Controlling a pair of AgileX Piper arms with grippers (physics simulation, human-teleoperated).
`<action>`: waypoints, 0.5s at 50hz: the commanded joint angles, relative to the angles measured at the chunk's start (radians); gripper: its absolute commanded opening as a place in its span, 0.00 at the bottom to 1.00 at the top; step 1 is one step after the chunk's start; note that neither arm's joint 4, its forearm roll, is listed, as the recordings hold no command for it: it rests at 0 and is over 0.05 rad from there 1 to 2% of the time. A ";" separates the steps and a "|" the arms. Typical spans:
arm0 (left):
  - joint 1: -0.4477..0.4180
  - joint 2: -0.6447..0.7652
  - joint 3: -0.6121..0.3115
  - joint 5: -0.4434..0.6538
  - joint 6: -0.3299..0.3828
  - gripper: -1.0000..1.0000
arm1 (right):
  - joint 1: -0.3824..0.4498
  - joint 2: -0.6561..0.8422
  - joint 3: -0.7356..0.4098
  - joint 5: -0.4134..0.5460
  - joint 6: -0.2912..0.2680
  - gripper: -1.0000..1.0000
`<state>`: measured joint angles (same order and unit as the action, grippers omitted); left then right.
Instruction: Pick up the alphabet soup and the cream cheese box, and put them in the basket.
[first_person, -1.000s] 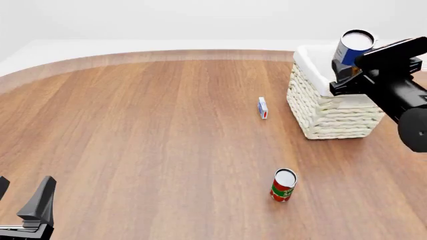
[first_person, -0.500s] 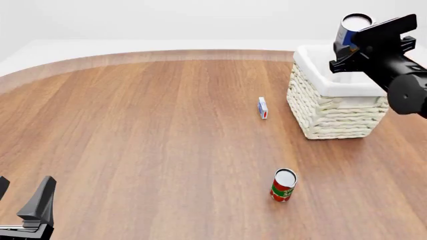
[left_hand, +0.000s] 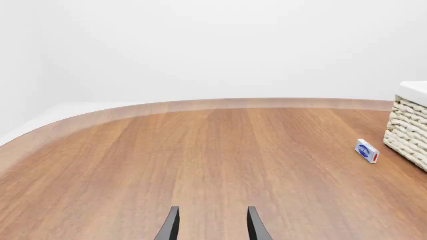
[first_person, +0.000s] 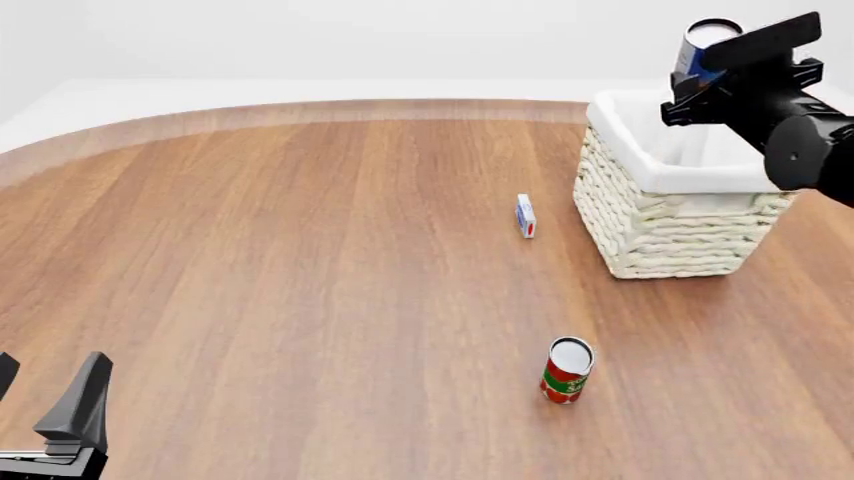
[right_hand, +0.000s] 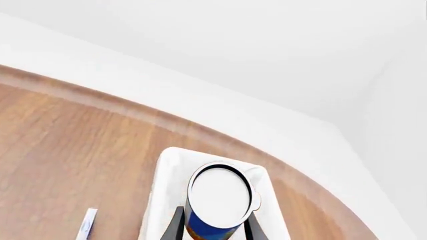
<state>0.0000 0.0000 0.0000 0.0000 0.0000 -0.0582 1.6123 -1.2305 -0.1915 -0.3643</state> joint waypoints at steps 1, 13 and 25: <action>0.000 0.000 0.000 0.000 0.000 1.00 | -0.026 0.035 -0.062 0.024 0.029 0.00; 0.000 0.000 0.000 0.000 0.000 1.00 | -0.036 0.050 -0.074 0.040 0.003 0.00; 0.000 0.000 0.000 0.000 0.000 1.00 | -0.051 0.071 -0.091 0.061 -0.022 0.00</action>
<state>0.0000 0.0000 0.0000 0.0000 0.0000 -0.0959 1.6745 -1.2987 -0.1435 -0.3884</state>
